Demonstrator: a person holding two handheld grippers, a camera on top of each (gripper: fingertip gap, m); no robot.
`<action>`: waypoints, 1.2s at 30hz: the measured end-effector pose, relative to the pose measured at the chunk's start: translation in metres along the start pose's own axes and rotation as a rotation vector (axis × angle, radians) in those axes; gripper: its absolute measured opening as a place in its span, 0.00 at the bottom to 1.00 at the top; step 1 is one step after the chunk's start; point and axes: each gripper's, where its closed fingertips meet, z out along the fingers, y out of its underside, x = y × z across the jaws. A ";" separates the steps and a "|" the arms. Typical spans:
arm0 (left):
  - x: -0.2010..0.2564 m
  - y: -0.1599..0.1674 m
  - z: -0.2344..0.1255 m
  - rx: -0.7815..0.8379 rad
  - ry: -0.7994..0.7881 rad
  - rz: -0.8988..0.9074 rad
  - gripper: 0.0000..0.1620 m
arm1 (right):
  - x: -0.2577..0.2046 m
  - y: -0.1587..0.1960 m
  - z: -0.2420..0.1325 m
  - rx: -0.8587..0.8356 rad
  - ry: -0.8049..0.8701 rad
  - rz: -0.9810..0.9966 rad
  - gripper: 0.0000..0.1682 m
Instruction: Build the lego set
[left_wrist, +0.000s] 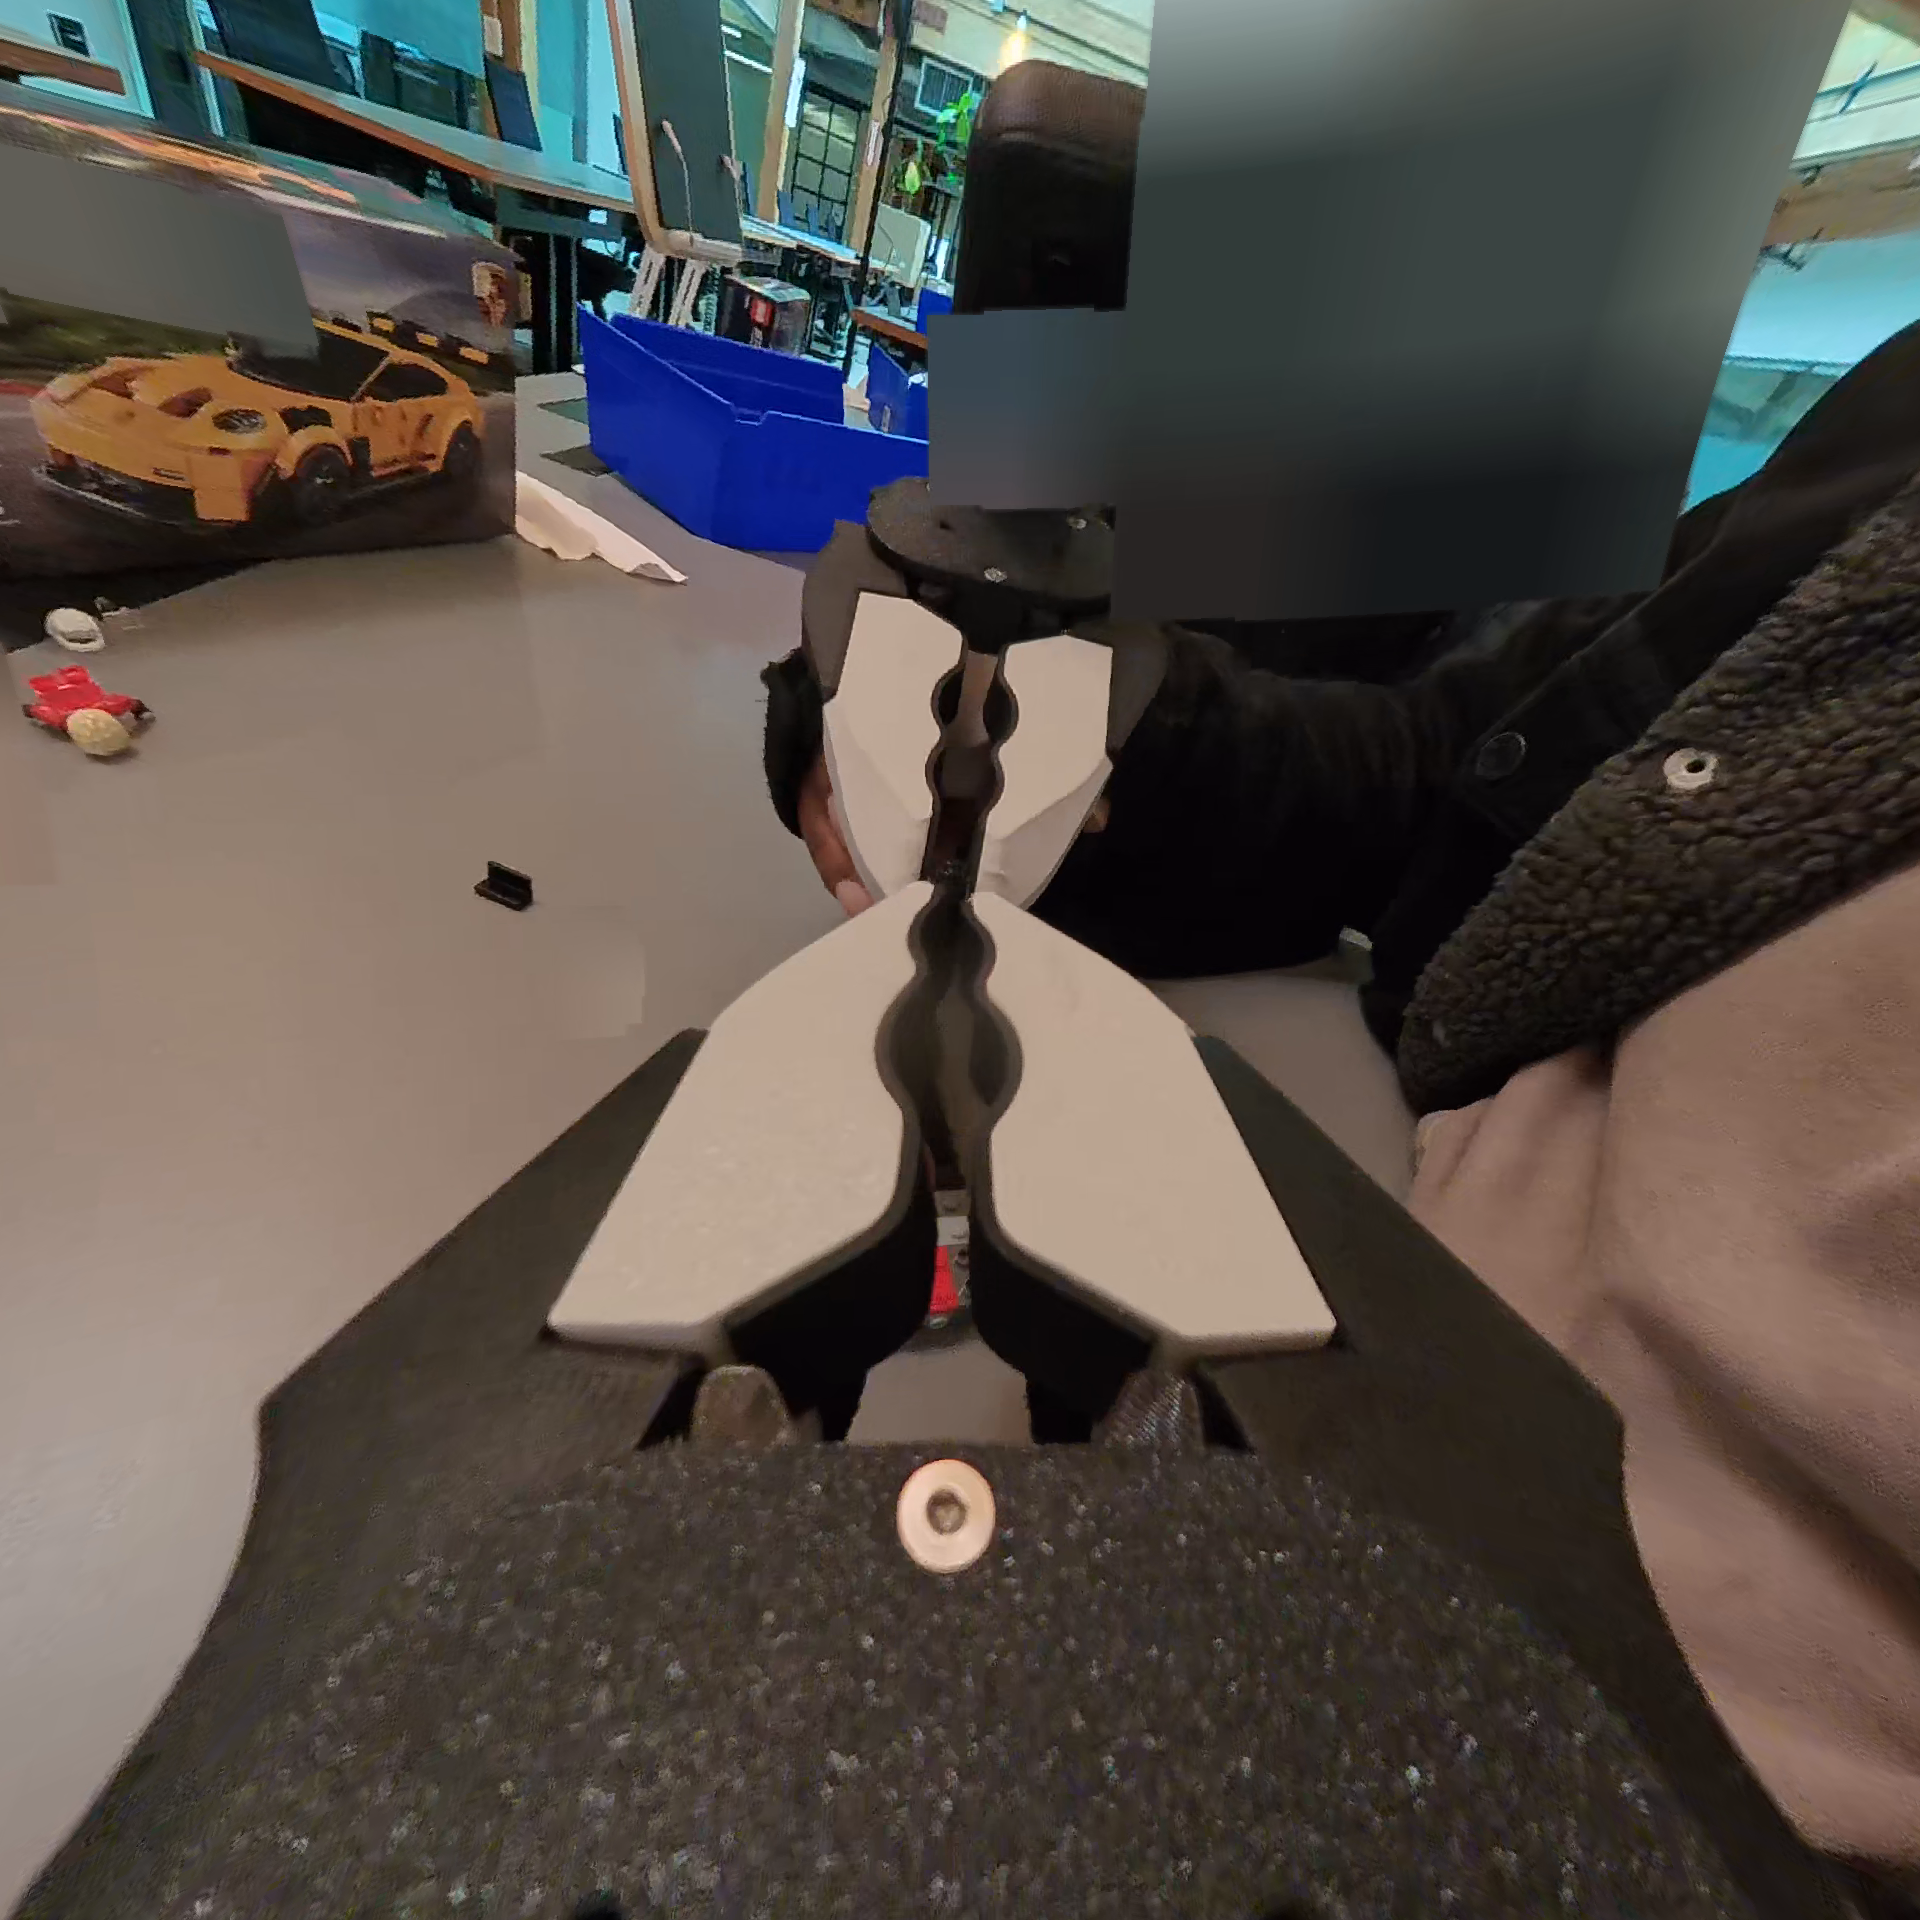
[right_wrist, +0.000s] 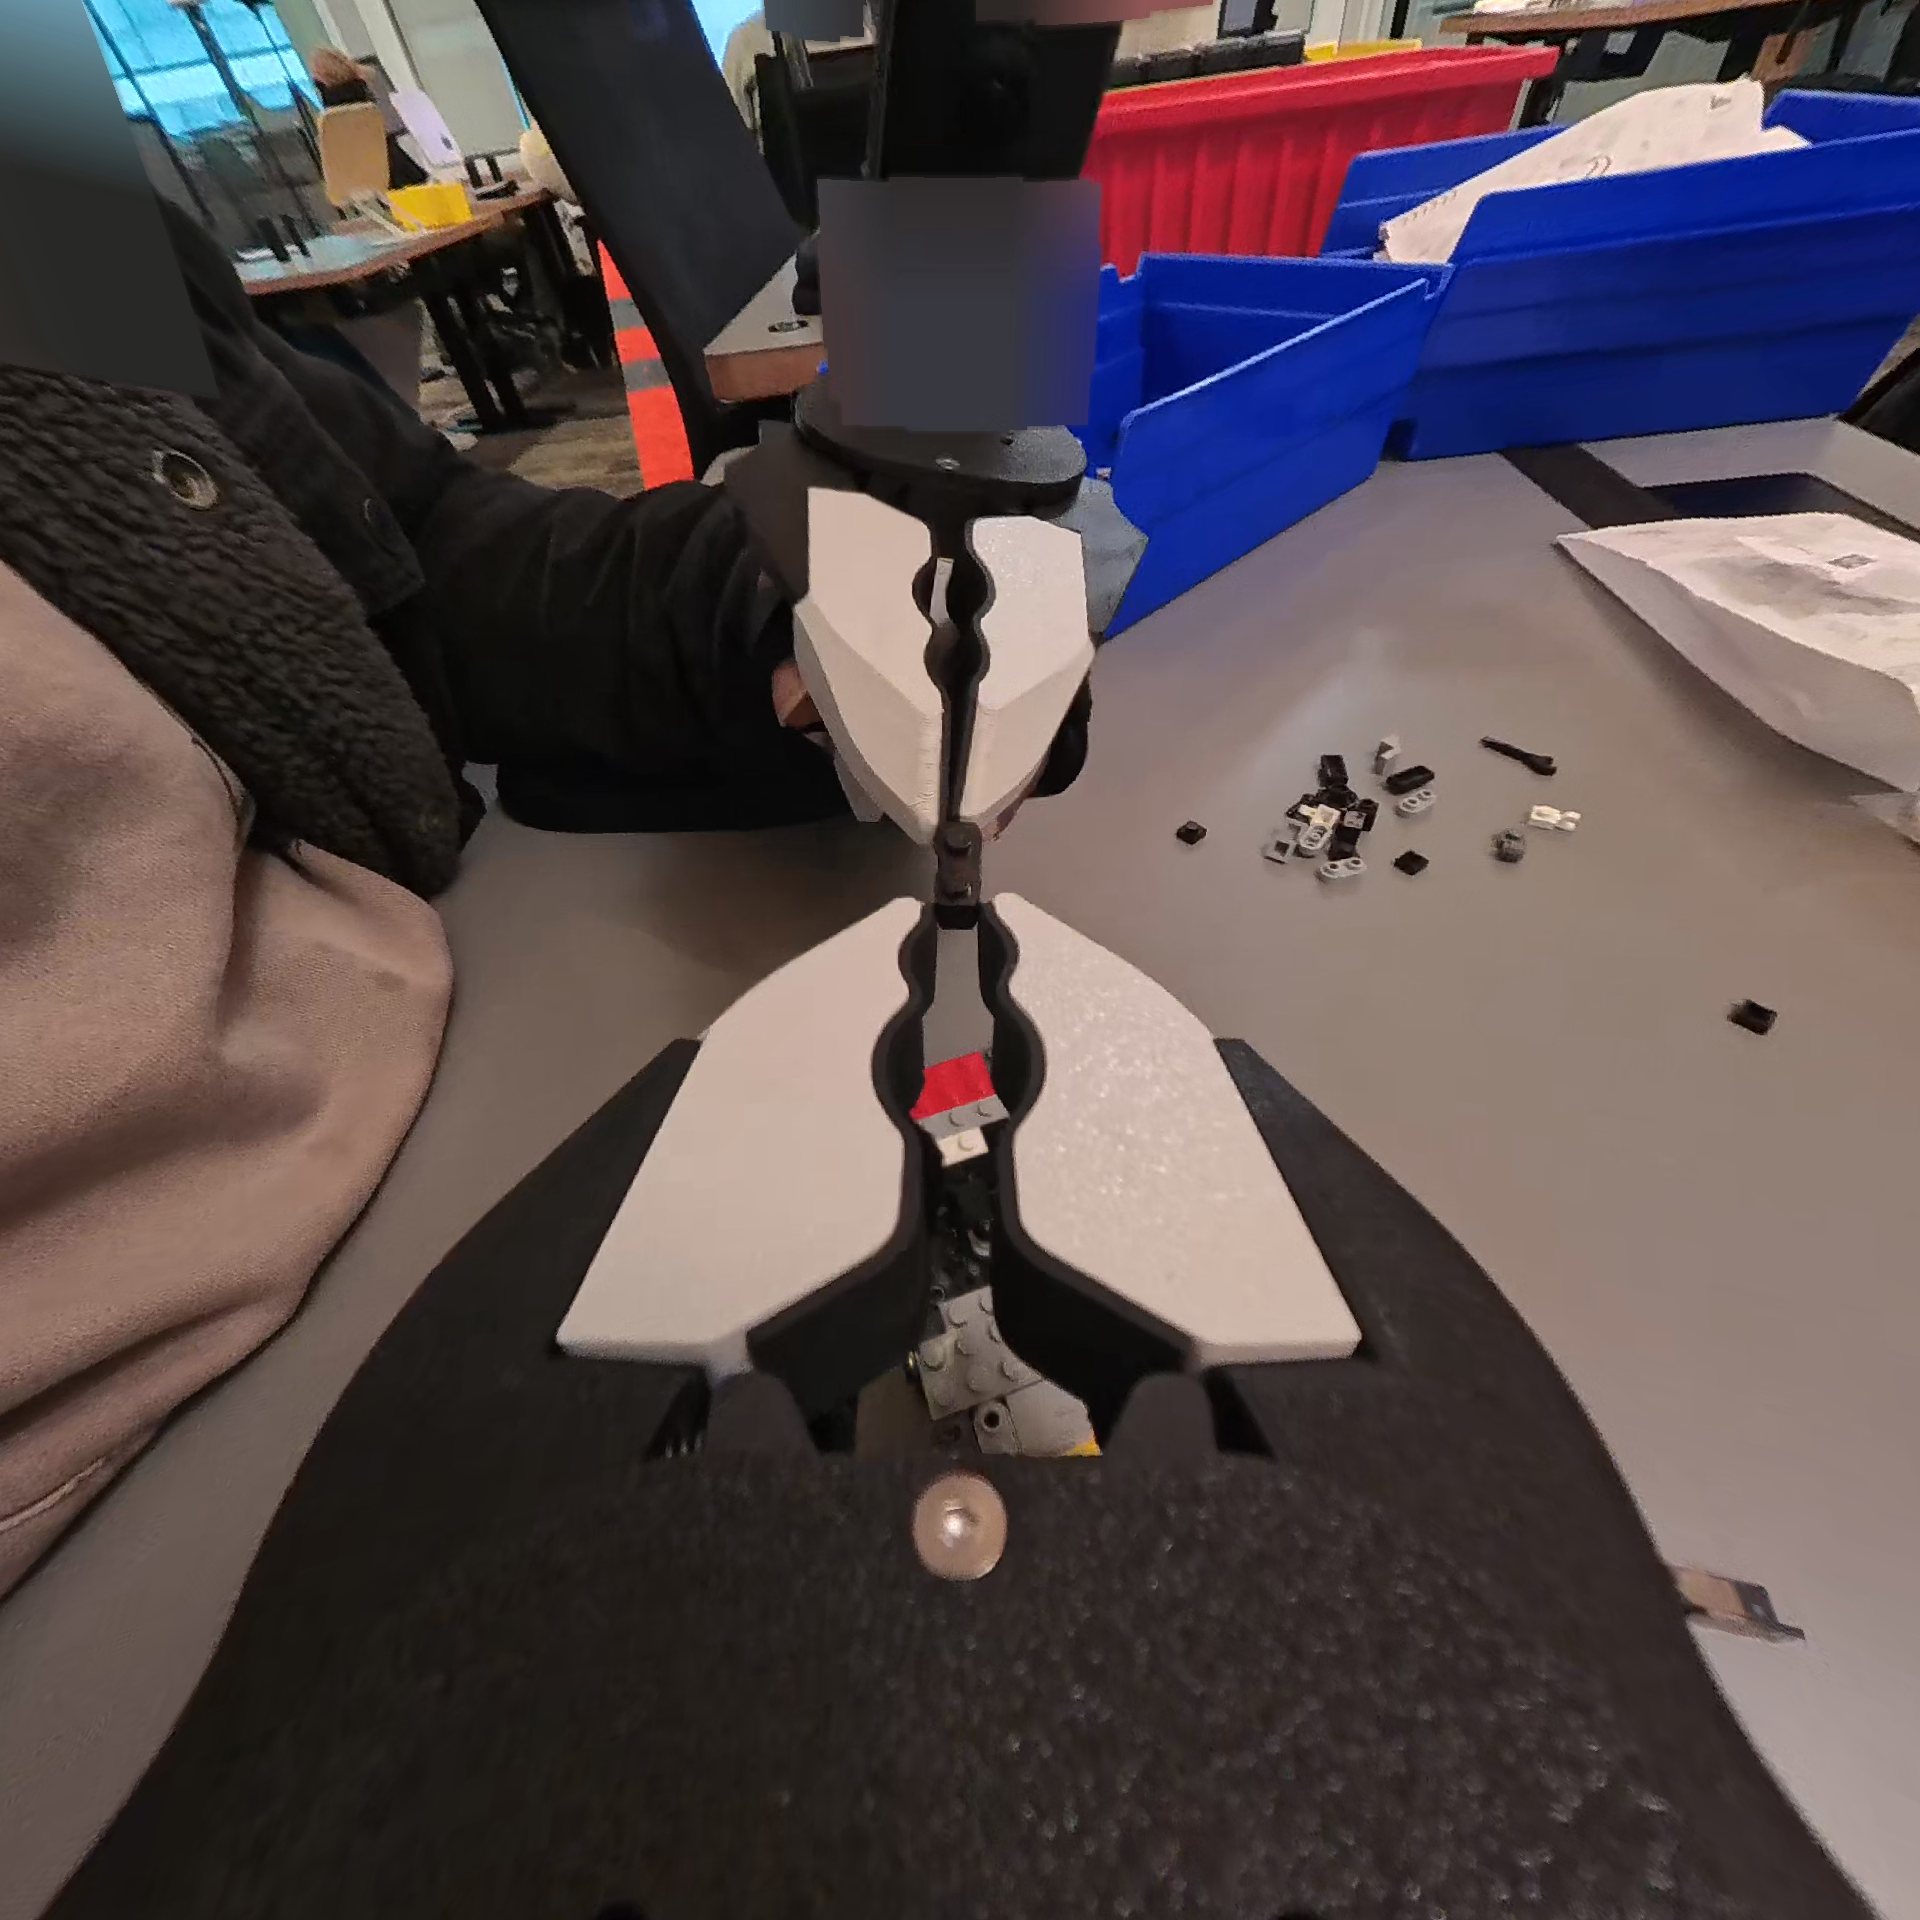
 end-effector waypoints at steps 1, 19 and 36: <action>0.000 -0.001 0.000 0.004 0.003 -0.009 0.00 | 0.000 -0.001 -0.001 0.008 0.001 0.002 0.04; 0.003 0.014 0.002 -0.109 0.013 0.053 0.05 | -0.006 0.006 0.002 -0.056 -0.033 0.003 0.08; -0.020 0.047 -0.002 -0.331 -0.131 0.161 0.27 | 0.015 0.011 -0.006 -0.119 0.095 0.006 0.04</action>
